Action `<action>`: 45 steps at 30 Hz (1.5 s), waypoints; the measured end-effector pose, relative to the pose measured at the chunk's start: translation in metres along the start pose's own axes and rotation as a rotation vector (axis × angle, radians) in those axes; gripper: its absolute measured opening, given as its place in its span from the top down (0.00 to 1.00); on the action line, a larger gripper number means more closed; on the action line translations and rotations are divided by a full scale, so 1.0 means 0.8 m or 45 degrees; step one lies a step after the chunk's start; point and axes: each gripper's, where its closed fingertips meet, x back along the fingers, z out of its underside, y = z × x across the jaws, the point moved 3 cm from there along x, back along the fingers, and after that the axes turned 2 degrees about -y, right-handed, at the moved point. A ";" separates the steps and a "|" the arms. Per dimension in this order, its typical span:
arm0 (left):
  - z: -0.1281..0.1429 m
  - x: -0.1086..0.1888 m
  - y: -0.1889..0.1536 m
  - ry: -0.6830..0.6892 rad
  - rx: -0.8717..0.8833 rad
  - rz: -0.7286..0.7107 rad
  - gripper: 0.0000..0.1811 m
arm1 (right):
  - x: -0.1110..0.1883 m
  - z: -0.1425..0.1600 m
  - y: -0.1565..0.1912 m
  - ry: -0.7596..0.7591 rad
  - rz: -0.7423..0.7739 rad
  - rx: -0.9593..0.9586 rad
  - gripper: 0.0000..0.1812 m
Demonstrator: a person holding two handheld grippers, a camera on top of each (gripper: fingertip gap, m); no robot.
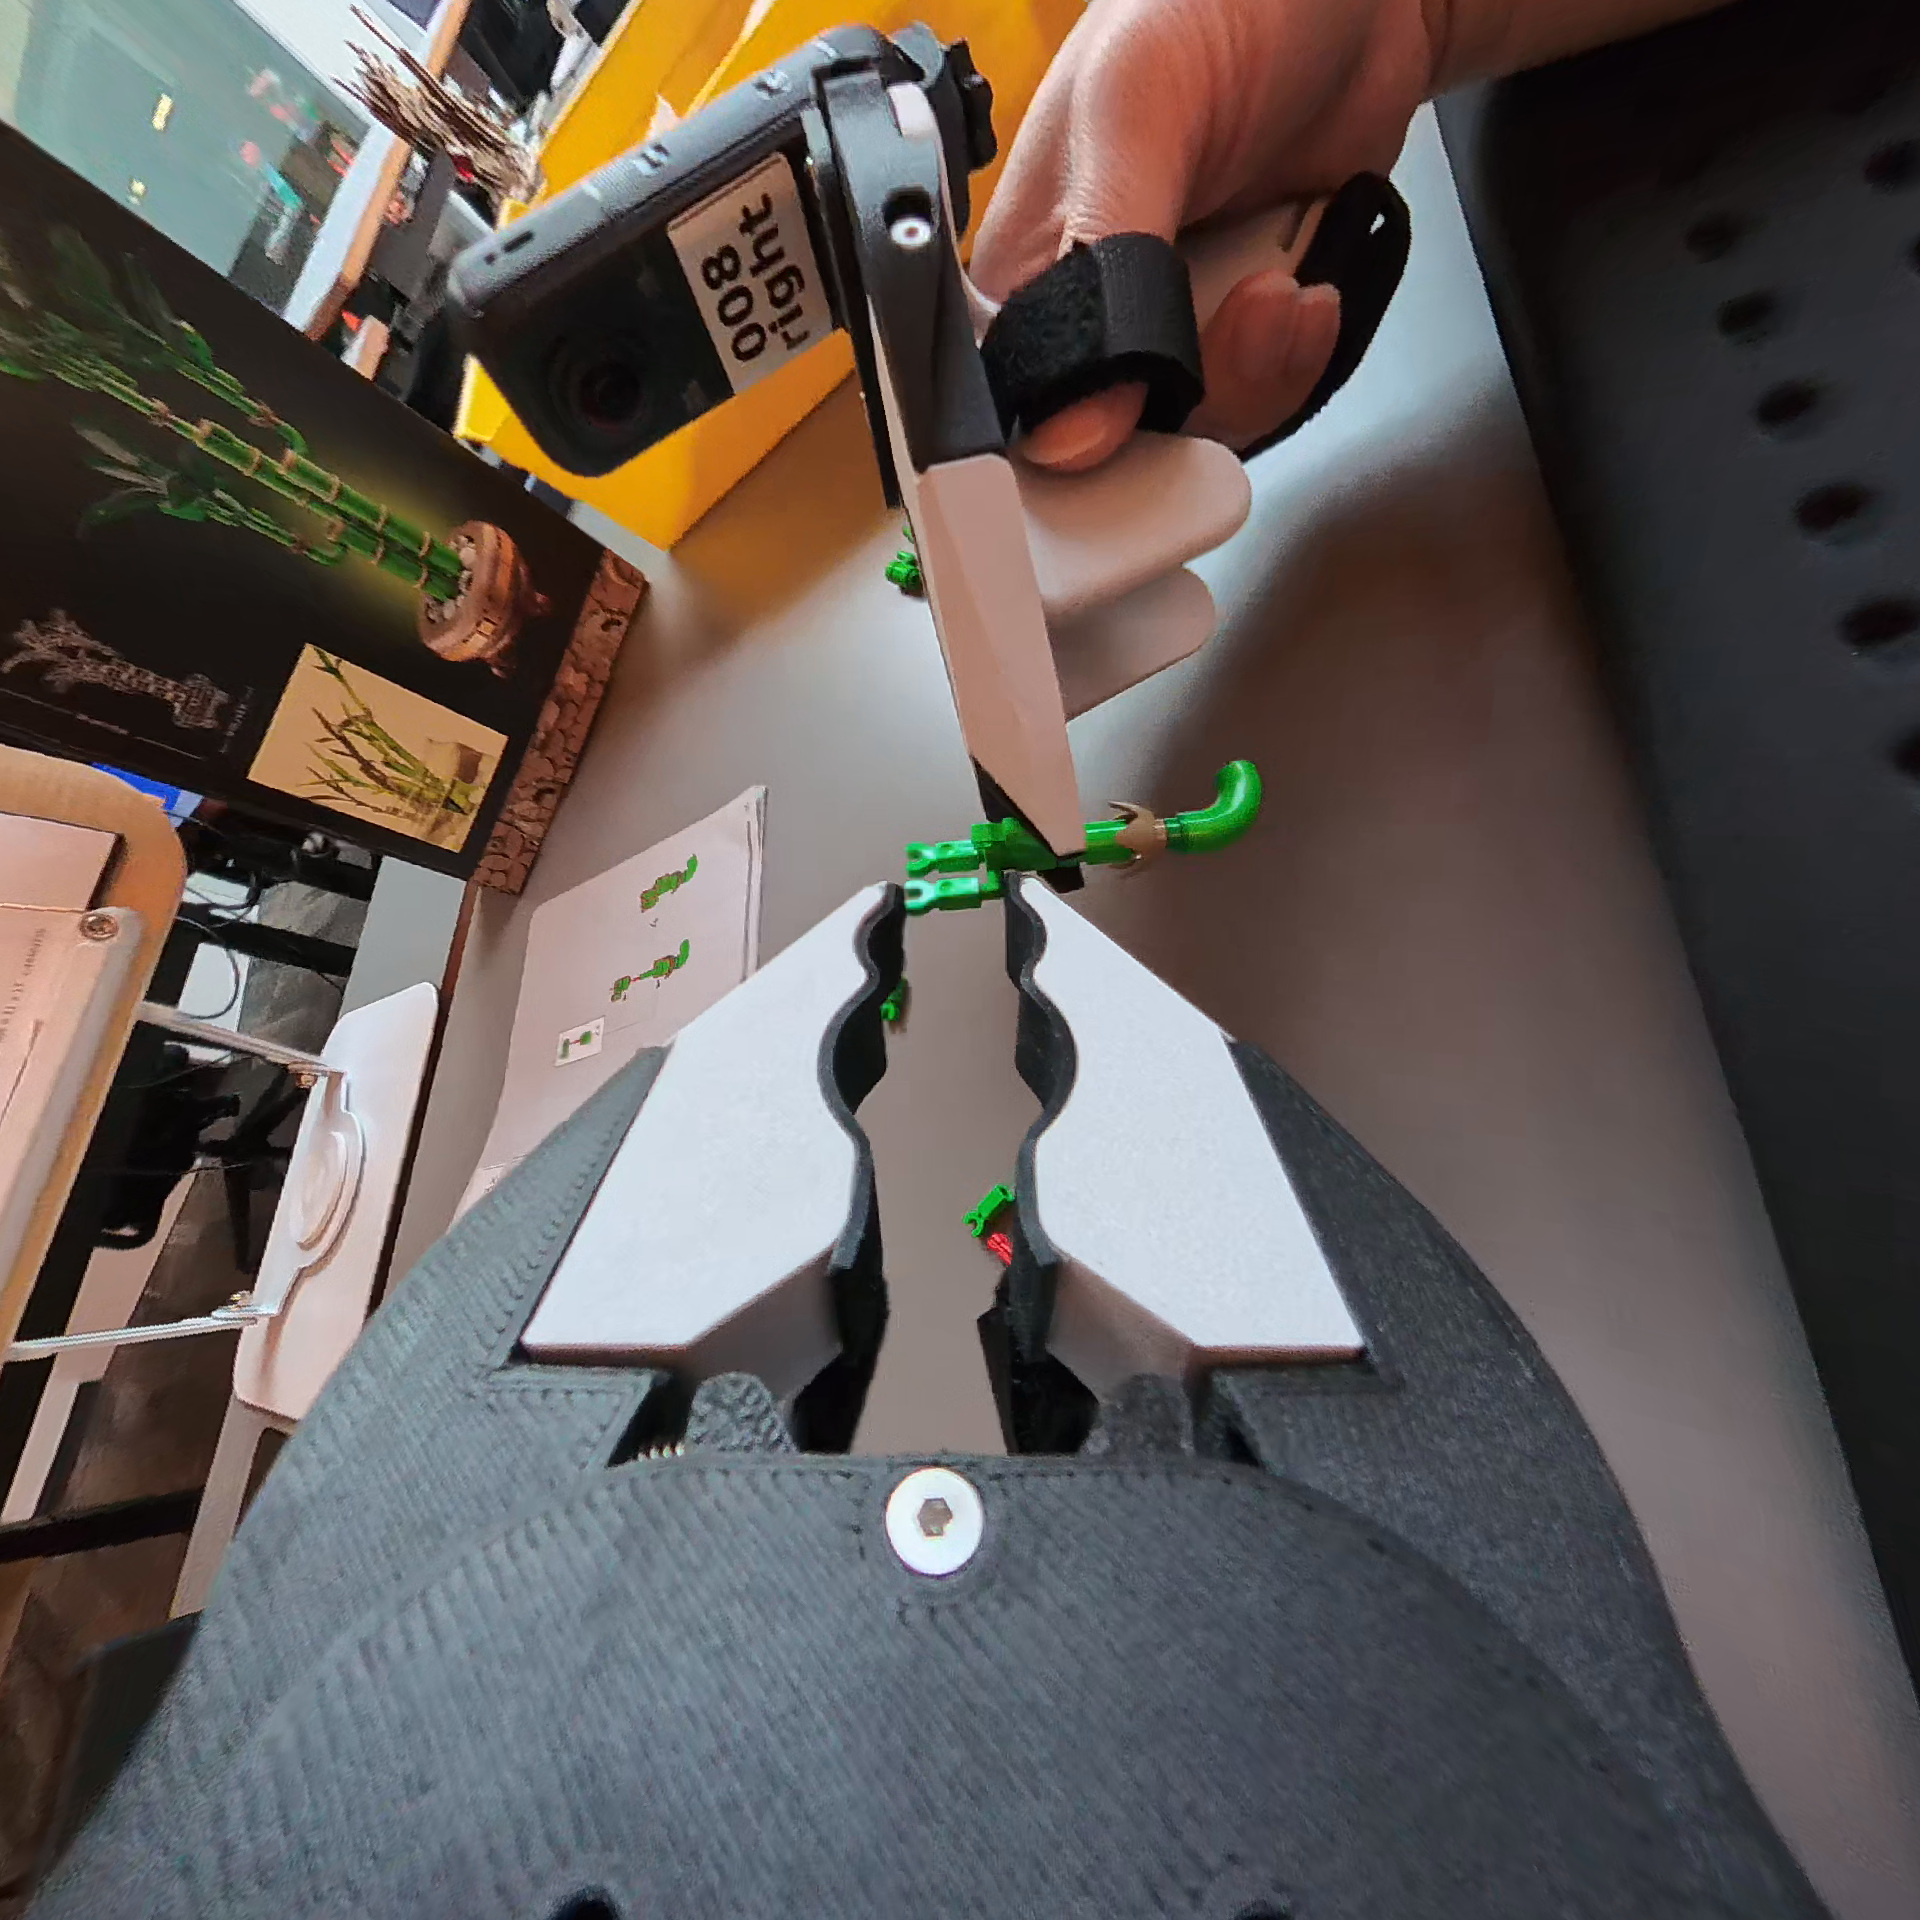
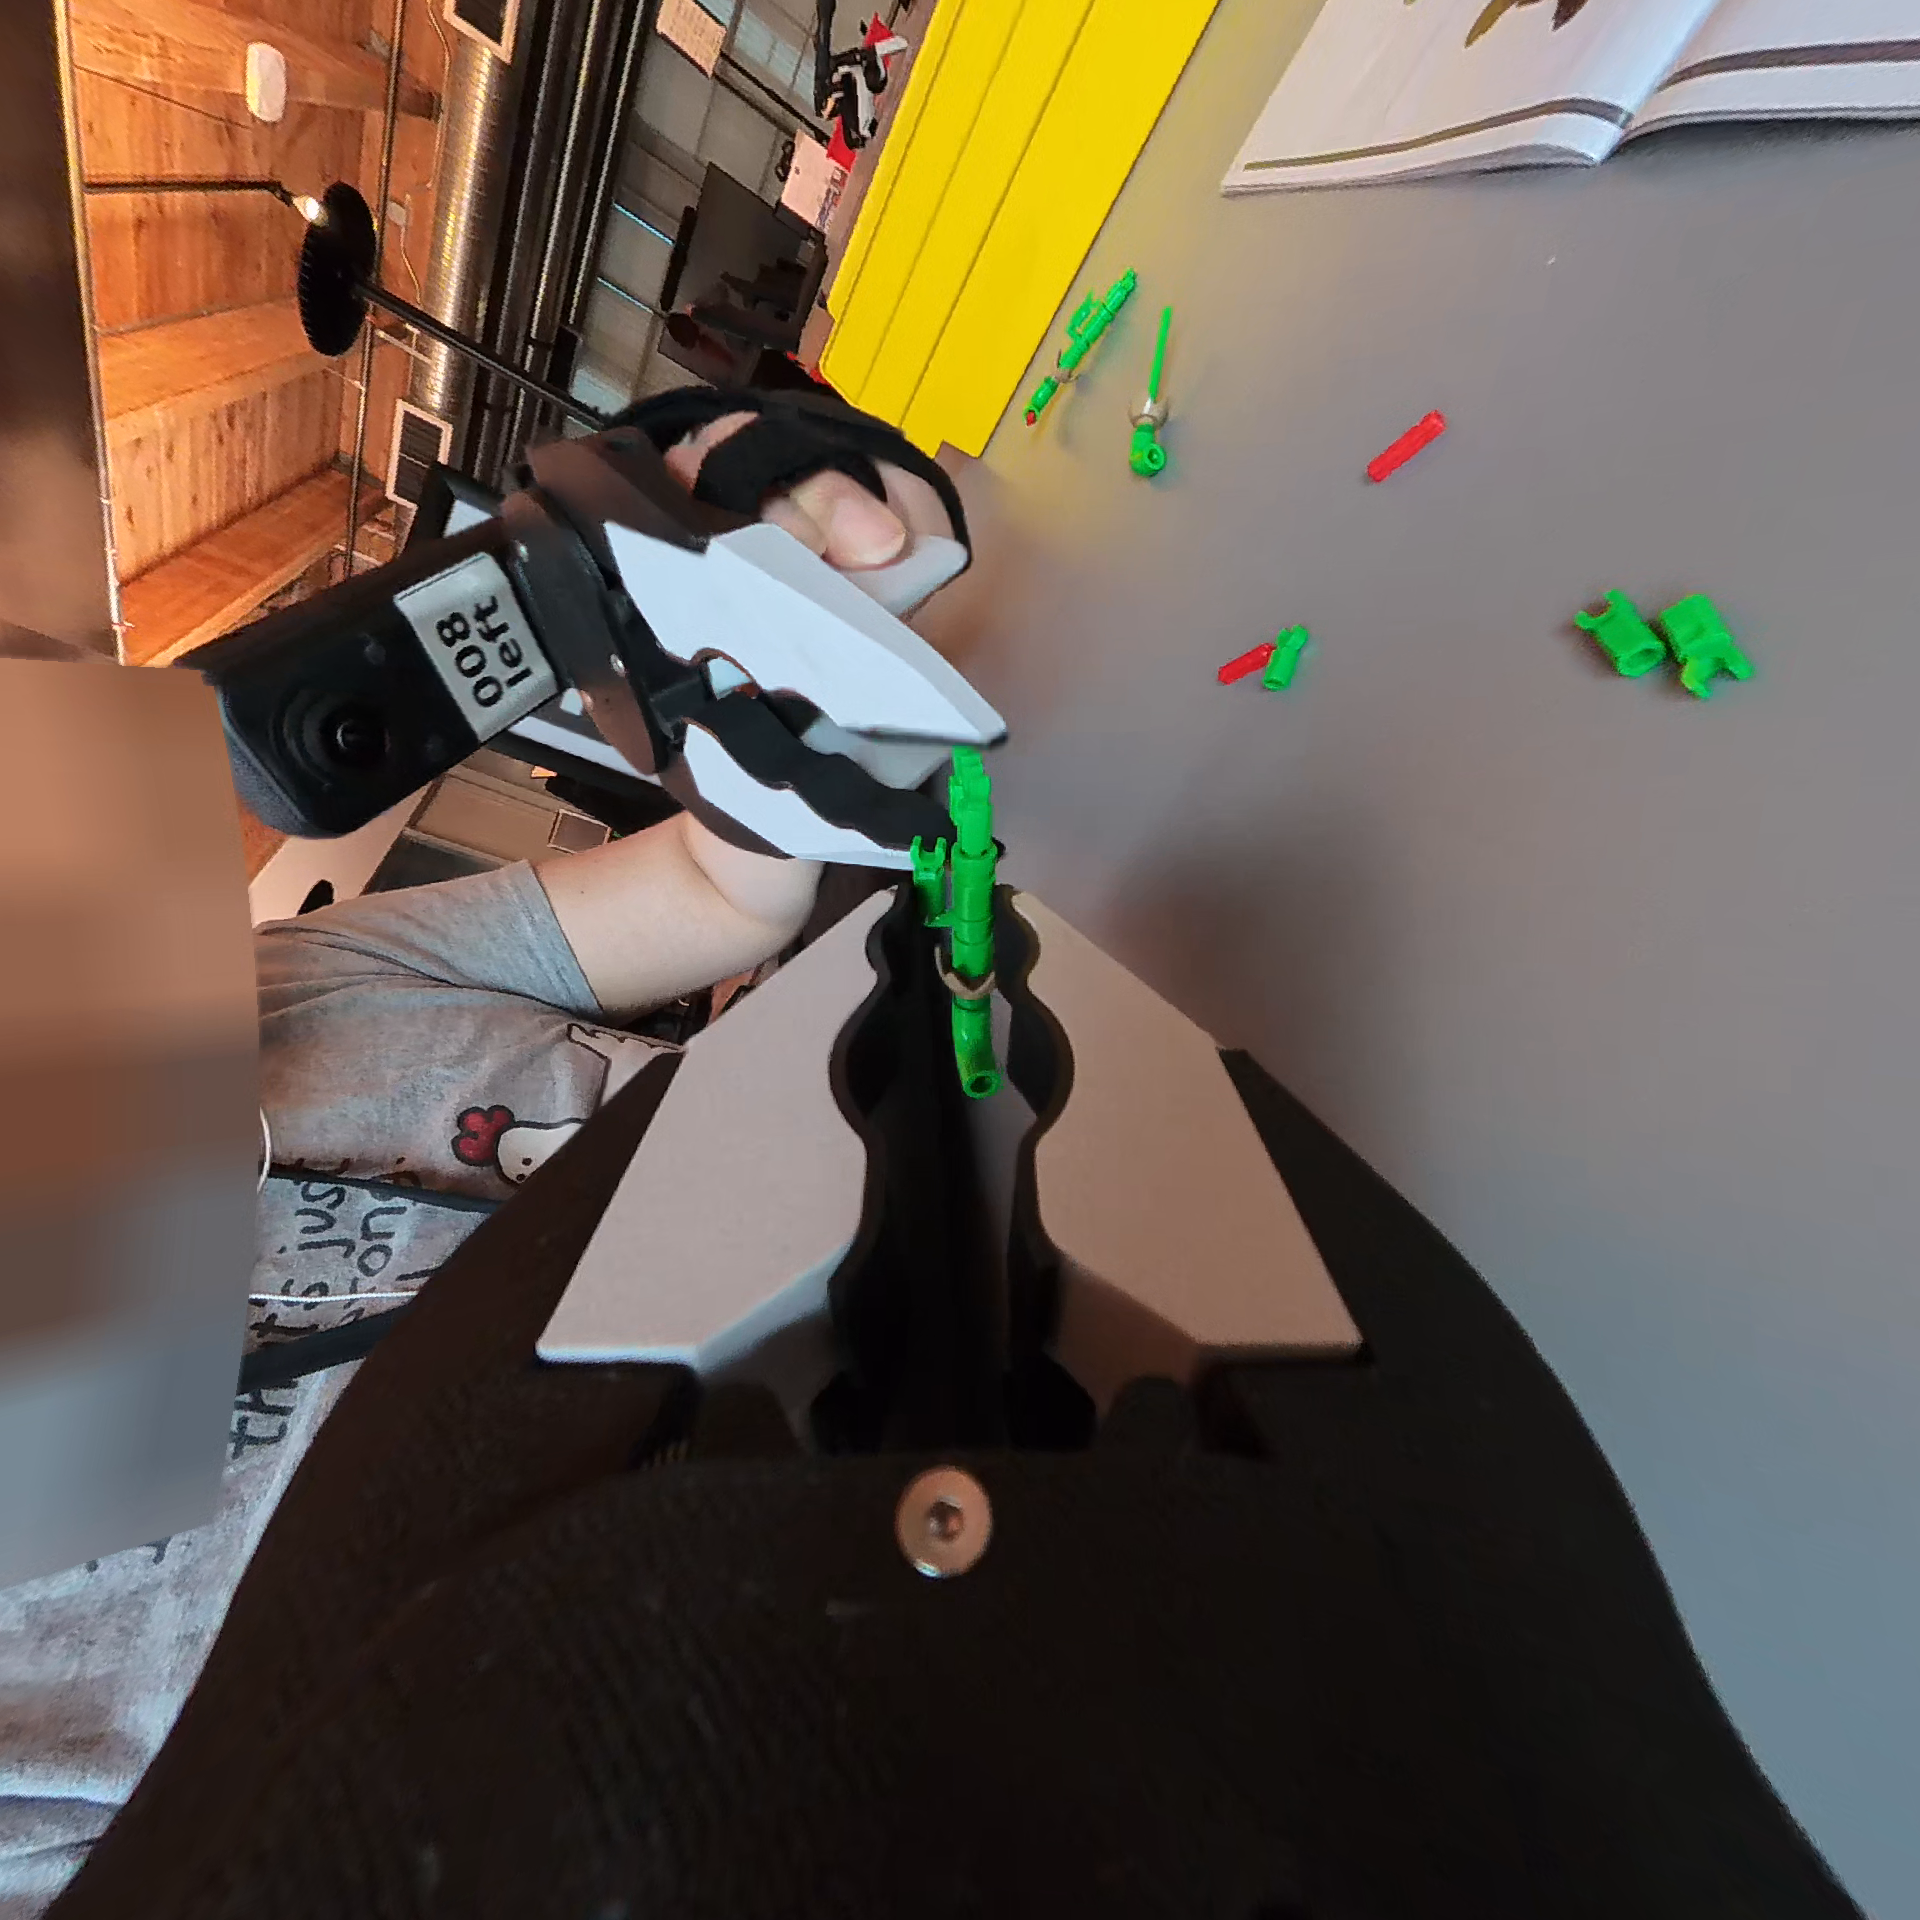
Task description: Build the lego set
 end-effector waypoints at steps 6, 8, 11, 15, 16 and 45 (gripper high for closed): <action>0.011 0.032 0.042 -0.070 0.241 -0.091 0.76 | 0.011 -0.020 0.007 -0.149 -0.006 0.050 0.93; 0.012 0.047 0.051 -0.175 0.490 0.015 0.76 | 0.018 -0.035 0.015 -0.258 -0.019 0.107 0.93; 0.003 0.061 0.061 -0.401 0.884 0.255 0.77 | 0.025 -0.064 0.030 -0.405 -0.058 0.164 0.93; 0.009 0.100 0.115 -0.697 1.047 0.087 0.83 | -0.001 -0.099 0.047 -0.420 -0.058 0.154 0.93; 0.010 0.124 0.133 -0.812 1.052 -0.027 0.84 | -0.017 -0.105 0.043 -0.385 -0.015 0.137 0.93; 0.112 0.341 0.200 -1.024 1.184 -0.714 0.83 | -0.373 -0.107 -0.029 0.097 0.265 0.010 0.93</action>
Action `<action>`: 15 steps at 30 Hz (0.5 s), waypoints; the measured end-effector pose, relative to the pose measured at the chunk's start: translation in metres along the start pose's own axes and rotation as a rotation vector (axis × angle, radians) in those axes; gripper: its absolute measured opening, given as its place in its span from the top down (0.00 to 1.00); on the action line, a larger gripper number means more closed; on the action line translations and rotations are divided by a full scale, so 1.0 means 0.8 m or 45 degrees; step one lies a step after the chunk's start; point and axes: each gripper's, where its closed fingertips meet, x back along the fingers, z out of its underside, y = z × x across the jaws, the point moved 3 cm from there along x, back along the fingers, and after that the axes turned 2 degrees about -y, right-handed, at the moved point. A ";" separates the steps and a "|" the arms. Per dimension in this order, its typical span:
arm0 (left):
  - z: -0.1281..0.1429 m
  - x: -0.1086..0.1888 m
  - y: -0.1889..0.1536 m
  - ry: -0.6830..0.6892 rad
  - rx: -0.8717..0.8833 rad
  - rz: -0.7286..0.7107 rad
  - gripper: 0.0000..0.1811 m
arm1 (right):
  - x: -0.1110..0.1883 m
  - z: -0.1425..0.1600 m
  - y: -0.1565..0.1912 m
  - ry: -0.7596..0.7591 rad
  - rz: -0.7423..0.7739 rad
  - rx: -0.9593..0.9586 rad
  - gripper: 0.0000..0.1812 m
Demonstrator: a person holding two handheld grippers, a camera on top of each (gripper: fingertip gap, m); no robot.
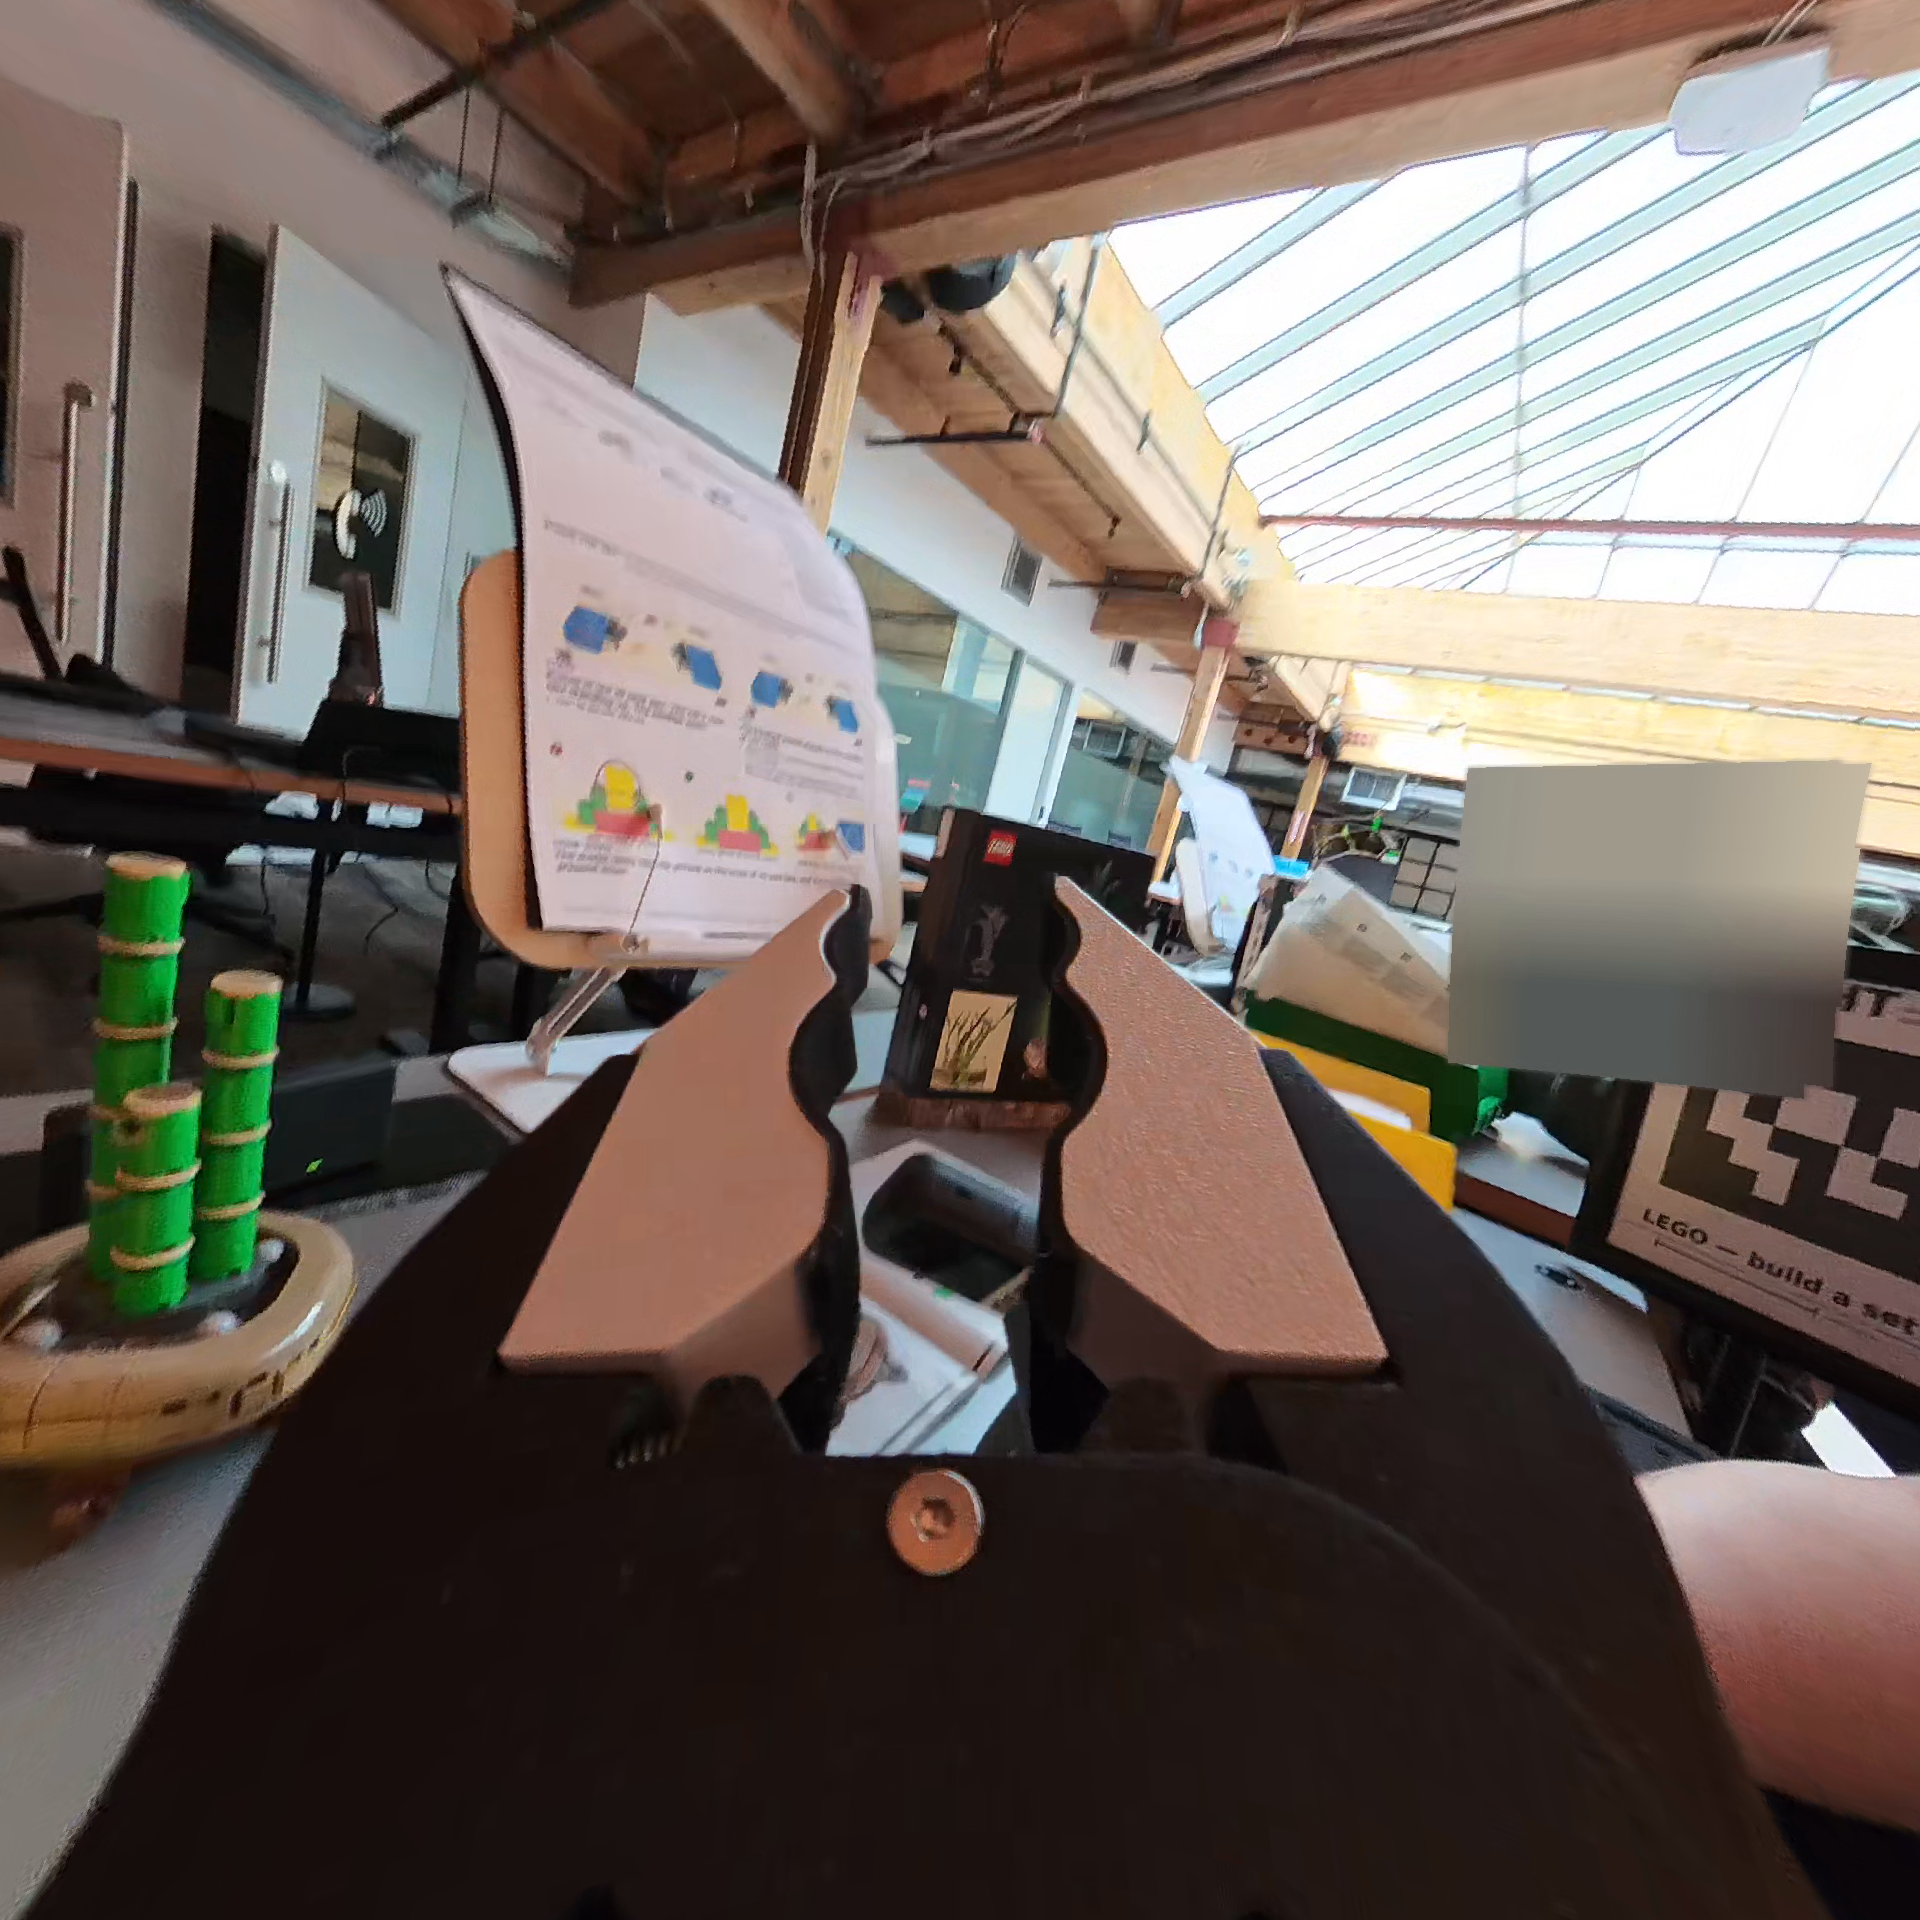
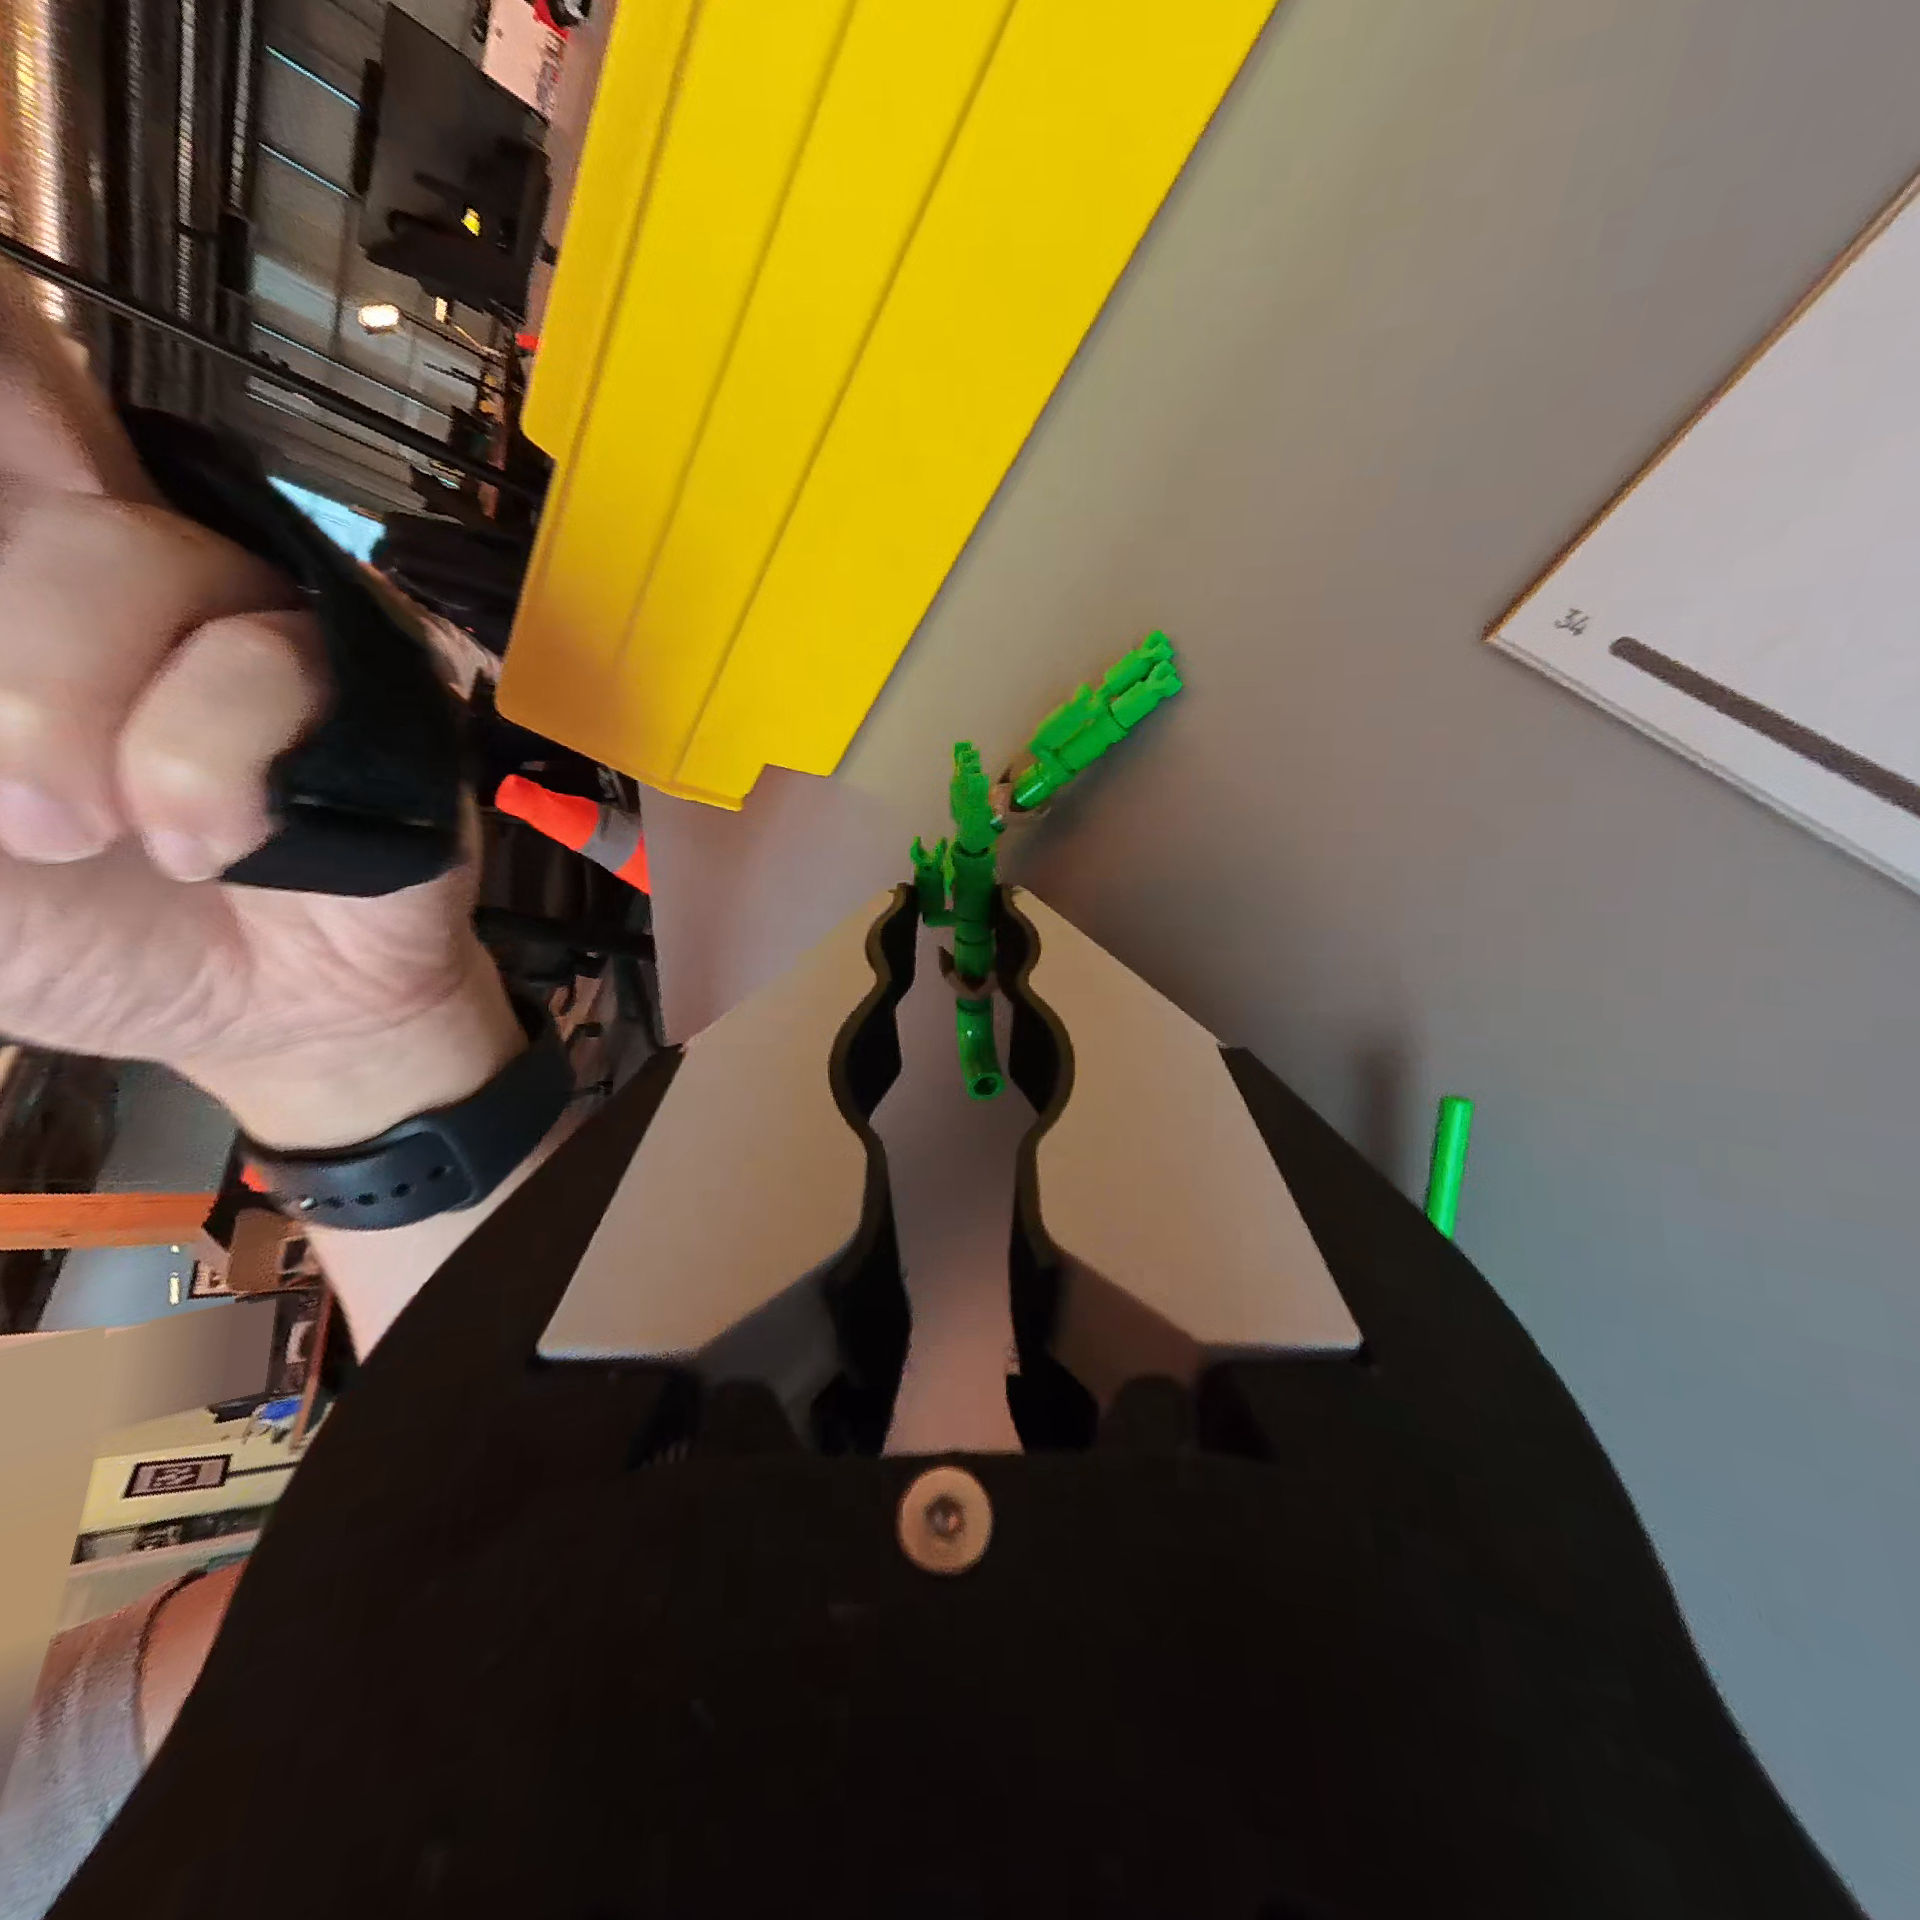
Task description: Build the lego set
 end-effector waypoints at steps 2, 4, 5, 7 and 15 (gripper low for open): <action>0.011 0.001 0.012 0.086 -0.001 -0.066 0.82 | 0.014 -0.007 0.008 -0.039 -0.078 -0.013 0.93; 0.022 0.004 0.025 0.171 0.016 -0.123 0.79 | 0.042 -0.022 0.025 -0.117 -0.242 -0.028 0.93; 0.028 0.005 0.029 0.208 0.044 -0.127 0.77 | 0.065 -0.034 0.034 -0.182 -0.330 -0.029 0.93; 0.042 0.002 0.028 0.285 0.127 -0.079 0.74 | 0.122 -0.063 0.039 -0.365 -0.392 0.006 0.93; 0.122 -0.052 -0.025 0.564 0.475 0.267 0.85 | 0.237 -0.094 0.047 -0.581 -0.462 0.230 0.93</action>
